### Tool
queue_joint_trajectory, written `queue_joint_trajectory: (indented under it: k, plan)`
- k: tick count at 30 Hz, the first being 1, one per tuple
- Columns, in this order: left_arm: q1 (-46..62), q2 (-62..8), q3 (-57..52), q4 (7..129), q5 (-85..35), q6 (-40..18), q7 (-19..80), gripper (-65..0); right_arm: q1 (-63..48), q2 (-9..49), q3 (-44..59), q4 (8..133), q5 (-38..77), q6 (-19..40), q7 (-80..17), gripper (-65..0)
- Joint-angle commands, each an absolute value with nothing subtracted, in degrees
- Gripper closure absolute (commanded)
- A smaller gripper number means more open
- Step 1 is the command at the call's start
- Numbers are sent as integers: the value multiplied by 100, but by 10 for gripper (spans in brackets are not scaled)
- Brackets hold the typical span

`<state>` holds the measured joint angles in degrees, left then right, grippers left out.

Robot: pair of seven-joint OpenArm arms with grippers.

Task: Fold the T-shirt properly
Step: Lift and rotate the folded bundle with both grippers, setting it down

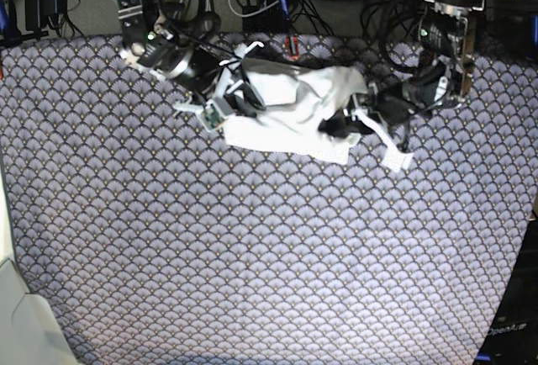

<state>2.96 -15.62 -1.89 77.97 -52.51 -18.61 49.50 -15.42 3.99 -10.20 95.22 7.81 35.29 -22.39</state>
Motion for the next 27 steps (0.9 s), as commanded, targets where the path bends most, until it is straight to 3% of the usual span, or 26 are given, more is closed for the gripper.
queue_joint_trajectory:
  k: [1,9,21,27]
  plan:
    - [136,-1596,-110,7881,-5341,-1886,4831,-4,-1525,418,-1024,9534,813,3591,-2176,-90]
    - [-382,-1411,1007,8084,-4382,-1877,4822,-4,-1508,426,-1024,9068,813,3591,-2132,-90]
    - [-866,-259,2448,8840,-66,-1877,4813,-4,-1499,585,-1024,8892,813,3591,-2141,-89]
    - [-1218,207,2765,8655,822,-1921,4734,-4,-1508,655,-998,8892,813,3591,-2149,-88]
